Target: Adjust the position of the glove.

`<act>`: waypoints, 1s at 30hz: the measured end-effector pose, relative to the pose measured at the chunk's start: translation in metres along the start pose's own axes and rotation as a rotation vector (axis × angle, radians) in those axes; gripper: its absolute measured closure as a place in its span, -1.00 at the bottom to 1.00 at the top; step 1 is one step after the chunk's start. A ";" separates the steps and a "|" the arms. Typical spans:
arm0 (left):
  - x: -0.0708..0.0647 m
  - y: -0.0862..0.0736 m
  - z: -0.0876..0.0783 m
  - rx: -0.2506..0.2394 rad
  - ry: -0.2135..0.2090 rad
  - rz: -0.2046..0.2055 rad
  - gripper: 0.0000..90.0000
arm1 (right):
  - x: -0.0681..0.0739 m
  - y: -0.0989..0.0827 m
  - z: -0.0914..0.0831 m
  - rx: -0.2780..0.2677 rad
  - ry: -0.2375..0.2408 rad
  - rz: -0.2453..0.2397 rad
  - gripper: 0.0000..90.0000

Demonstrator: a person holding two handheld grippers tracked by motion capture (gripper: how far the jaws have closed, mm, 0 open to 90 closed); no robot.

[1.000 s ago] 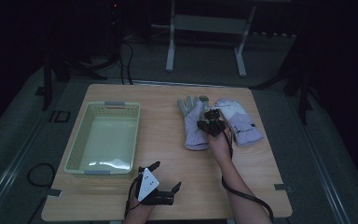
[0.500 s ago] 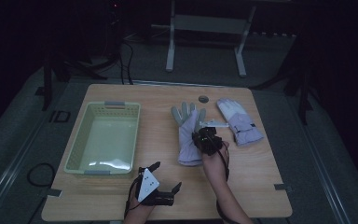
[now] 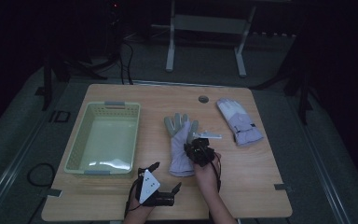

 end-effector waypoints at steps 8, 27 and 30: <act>0.002 0.000 0.000 -0.005 -0.010 -0.017 -1.00 | -0.002 -0.017 0.024 0.032 -0.031 -0.009 0.88; 0.001 0.000 0.000 -0.003 -0.021 -0.020 -1.00 | -0.014 0.010 -0.004 -0.057 -0.030 -0.072 0.22; 0.001 0.000 0.000 -0.002 -0.021 -0.023 -1.00 | -0.022 0.016 -0.008 -0.047 -0.030 -0.083 0.13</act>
Point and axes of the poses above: each handheld gripper's, and its own axes: z roughly forward along the jaws, y roughly out of its top, x roughly to its left, the point moved 9 cm from there along z, roughly forward along the jaws, and after that the axes turned 7 degrees about z, right-handed, at the moved point
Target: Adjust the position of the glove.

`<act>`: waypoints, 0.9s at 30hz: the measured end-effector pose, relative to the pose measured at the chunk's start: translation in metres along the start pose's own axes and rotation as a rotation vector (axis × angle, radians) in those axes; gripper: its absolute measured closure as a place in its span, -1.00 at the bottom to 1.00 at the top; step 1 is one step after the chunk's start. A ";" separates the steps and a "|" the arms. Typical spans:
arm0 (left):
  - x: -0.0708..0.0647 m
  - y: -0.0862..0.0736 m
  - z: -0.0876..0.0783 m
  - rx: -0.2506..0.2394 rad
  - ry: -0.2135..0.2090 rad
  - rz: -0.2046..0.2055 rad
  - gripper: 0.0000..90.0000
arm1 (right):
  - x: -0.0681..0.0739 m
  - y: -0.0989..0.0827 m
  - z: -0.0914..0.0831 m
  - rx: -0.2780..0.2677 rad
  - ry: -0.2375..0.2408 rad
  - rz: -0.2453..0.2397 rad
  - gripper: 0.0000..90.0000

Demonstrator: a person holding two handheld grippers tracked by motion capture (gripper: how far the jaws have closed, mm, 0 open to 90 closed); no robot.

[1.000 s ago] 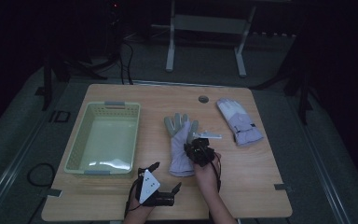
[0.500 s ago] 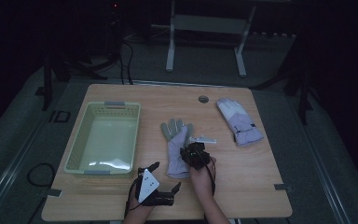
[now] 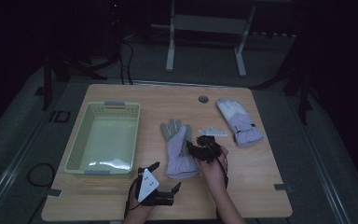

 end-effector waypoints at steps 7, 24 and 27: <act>0.000 0.000 0.000 0.004 -0.002 -0.003 -1.00 | -0.022 0.008 -0.014 0.000 0.020 -0.001 0.17; 0.000 0.000 0.000 0.008 -0.004 -0.003 -1.00 | -0.070 0.021 -0.035 -0.040 0.001 -0.060 -0.11; 0.000 0.000 0.000 0.008 -0.004 -0.004 -1.00 | -0.082 0.026 -0.038 -0.040 -0.007 -0.059 -0.03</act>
Point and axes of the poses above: each handheld gripper's, and its own axes: z roughly forward along the jaws, y roughly out of its top, x roughly to its left, the point moved 9 cm from there along z, roughly forward along the jaws, and after that the axes turned 7 degrees about z, right-handed, at the moved point
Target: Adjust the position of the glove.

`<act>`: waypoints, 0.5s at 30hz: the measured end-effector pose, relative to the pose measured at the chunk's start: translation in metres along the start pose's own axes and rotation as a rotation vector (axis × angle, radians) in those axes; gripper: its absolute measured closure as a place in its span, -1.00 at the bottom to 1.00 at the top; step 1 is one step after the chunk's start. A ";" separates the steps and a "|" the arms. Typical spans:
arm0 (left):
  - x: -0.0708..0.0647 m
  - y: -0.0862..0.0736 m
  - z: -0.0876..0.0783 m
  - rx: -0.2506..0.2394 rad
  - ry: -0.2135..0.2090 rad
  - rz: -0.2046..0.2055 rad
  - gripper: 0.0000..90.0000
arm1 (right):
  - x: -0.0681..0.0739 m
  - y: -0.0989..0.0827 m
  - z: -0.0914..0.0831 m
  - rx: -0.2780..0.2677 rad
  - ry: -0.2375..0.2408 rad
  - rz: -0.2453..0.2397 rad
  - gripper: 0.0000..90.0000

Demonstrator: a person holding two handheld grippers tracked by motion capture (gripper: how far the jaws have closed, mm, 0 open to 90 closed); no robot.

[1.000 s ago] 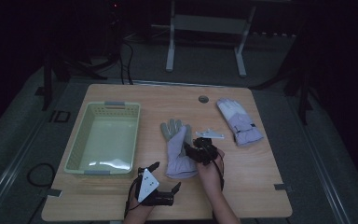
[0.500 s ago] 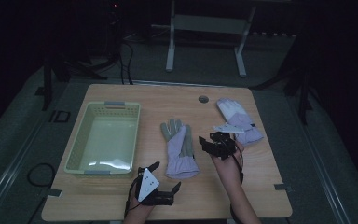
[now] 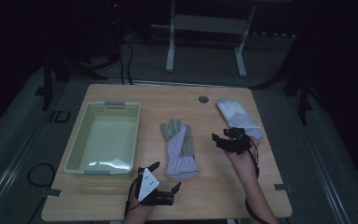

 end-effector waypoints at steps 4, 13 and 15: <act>0.000 0.000 0.000 0.000 -0.002 0.001 -1.00 | -0.015 0.007 -0.004 -0.008 -0.017 -0.004 0.00; 0.000 0.000 0.000 0.004 -0.004 0.003 -1.00 | -0.066 0.023 -0.008 -0.018 -0.085 0.014 0.04; 0.000 0.000 0.001 0.006 -0.004 0.003 -1.00 | -0.077 0.024 -0.005 -0.011 -0.094 0.038 0.04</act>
Point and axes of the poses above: each handheld gripper's, and its own axes: z roughly forward along the jaws, y roughly out of its top, x roughly to its left, the point moved 9 cm from there along z, roughly forward along the jaws, and after that the axes turned 7 degrees about z, right-handed, at the moved point
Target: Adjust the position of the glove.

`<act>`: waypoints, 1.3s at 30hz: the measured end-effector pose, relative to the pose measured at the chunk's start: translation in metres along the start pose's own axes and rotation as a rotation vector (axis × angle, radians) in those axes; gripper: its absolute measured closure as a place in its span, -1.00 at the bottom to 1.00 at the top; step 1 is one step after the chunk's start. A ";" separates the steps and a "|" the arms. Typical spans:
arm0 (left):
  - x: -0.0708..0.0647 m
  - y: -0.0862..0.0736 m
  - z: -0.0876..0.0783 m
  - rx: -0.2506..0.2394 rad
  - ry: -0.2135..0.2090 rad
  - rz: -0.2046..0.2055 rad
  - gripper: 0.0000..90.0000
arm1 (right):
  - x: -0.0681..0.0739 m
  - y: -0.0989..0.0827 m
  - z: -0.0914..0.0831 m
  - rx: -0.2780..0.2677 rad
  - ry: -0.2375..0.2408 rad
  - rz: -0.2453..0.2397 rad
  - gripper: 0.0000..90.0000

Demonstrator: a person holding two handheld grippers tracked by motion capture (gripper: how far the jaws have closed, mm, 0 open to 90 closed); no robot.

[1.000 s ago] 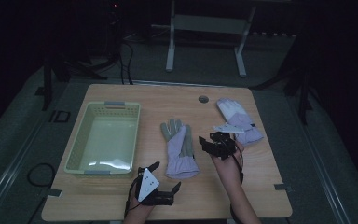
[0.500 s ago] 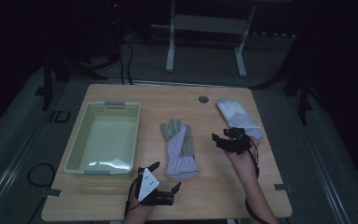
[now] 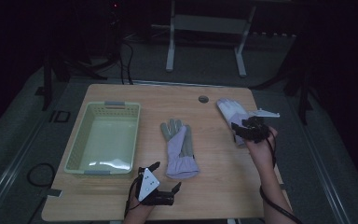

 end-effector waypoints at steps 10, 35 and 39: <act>0.000 0.000 0.000 0.000 -0.002 -0.002 -1.00 | -0.032 0.012 0.018 0.051 -0.026 0.069 0.09; 0.002 0.000 -0.001 -0.007 -0.004 -0.021 -1.00 | -0.078 0.007 0.082 0.144 -0.100 0.072 0.12; 0.002 0.000 -0.001 -0.008 -0.002 -0.025 -1.00 | -0.078 -0.001 0.091 0.172 -0.082 0.086 0.14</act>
Point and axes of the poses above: each handheld gripper's, and its own axes: z roughly forward along the jaws, y roughly out of its top, x roughly to its left, the point moved 9 cm from there along z, roughly forward along the jaws, and after that the axes turned 7 degrees about z, right-handed, at the moved point
